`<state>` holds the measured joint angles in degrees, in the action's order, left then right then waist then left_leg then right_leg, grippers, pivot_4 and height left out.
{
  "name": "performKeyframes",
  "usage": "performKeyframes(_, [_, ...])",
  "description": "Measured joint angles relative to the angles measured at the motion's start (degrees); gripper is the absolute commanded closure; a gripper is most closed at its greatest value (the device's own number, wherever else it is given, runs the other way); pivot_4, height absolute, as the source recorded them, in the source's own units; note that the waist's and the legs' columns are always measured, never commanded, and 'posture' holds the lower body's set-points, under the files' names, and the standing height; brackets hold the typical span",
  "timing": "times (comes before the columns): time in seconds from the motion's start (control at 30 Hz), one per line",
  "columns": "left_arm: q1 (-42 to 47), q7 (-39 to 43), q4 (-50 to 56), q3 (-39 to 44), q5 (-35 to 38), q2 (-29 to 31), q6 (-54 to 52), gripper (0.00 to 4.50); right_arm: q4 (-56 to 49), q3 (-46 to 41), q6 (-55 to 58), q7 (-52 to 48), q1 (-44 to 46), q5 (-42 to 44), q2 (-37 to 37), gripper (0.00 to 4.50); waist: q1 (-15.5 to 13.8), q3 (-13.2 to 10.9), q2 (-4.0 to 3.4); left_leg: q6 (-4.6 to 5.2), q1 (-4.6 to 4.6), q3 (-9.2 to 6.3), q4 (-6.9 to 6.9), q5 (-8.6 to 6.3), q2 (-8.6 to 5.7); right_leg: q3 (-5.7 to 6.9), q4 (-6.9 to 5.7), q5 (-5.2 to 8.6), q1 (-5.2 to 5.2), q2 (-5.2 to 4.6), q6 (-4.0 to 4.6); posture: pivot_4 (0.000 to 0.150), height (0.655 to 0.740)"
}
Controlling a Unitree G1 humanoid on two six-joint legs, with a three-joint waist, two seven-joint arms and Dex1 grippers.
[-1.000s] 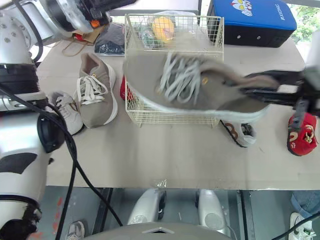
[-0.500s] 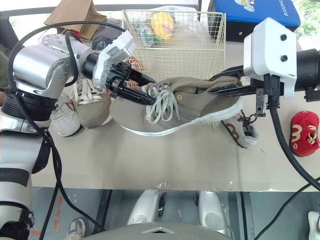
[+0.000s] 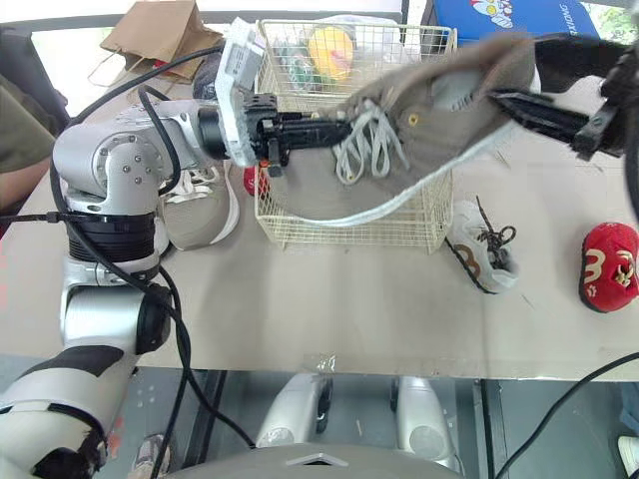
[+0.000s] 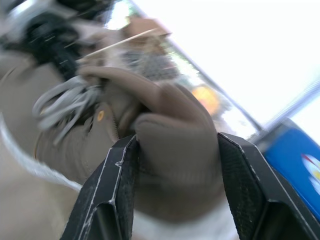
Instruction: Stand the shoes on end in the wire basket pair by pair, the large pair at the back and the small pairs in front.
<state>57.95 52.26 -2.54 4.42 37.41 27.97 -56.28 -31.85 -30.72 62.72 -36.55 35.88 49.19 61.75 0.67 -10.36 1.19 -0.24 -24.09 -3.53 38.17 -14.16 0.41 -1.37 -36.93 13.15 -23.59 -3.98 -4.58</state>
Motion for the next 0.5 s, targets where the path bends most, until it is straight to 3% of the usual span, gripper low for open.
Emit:
performKeyframes(0.2, [-0.53,-10.95,3.66,6.24,-0.96,-7.07,9.50,4.31,-1.20,-3.18,9.65,16.25,-0.52,10.96,-14.27,2.25,-0.09,0.06,0.07,-0.03,0.20,0.10,-0.05,0.02,-0.02,-0.12,-0.03,-0.01,0.13,-0.01,0.01,0.150,0.7400])
performKeyframes(0.3, [-2.93,-13.38,4.65,5.35,-2.70,-8.63,13.44,4.31,-2.00,0.66,9.66,28.06,1.87,15.66,-24.80,2.25,0.16,0.09,0.11,-0.17,0.18,0.12,-0.04,0.10,-0.06,-0.15,-0.04,-0.01,0.12,-0.03,0.00,0.150,0.7400])
performKeyframes(0.47, [-5.65,-14.21,6.89,2.80,-6.19,-9.35,19.24,4.31,0.04,7.10,8.06,38.88,7.55,16.17,-33.94,2.25,0.25,0.08,0.10,-0.18,0.21,0.11,-0.13,0.11,-0.05,-0.15,-0.05,-0.01,0.05,0.00,0.01,0.150,0.7400])
performKeyframes(0.5, [-6.34,-14.29,7.45,2.75,-6.47,-9.24,20.08,4.31,0.79,7.56,7.39,39.99,8.39,16.27,-35.42,2.00,0.27,0.08,0.09,-0.19,0.21,0.13,-0.18,0.11,-0.05,-0.16,-0.04,-0.01,0.04,0.00,0.01,0.150,0.7400])
